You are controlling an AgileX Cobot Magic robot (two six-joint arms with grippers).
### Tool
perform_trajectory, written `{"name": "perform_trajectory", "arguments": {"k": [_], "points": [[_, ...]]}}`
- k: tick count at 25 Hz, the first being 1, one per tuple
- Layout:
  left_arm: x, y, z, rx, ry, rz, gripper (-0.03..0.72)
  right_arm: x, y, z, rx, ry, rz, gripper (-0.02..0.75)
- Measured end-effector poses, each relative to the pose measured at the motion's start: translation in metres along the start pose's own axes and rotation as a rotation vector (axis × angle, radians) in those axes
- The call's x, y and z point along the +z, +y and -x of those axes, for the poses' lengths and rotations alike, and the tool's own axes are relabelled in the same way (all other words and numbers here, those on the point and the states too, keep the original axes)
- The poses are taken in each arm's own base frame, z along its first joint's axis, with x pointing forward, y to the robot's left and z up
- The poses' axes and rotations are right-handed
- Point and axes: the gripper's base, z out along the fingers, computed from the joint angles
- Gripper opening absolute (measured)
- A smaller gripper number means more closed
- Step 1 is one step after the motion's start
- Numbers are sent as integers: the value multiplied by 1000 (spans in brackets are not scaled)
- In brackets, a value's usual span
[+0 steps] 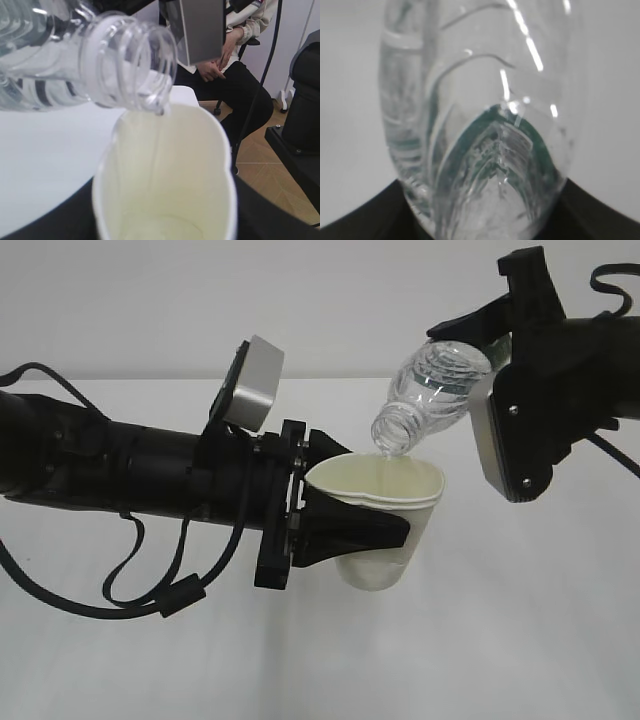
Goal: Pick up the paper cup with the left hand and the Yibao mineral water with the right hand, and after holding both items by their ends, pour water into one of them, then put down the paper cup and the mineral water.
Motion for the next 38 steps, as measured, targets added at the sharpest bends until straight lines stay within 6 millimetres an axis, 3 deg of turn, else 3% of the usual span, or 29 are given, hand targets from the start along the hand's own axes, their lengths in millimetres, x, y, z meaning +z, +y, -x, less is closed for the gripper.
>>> {"name": "perform_trajectory", "arguments": {"k": [38], "points": [[0, 0, 0, 0, 4, 3, 368, 0, 0, 0, -7, -1, -1, 444]]}}
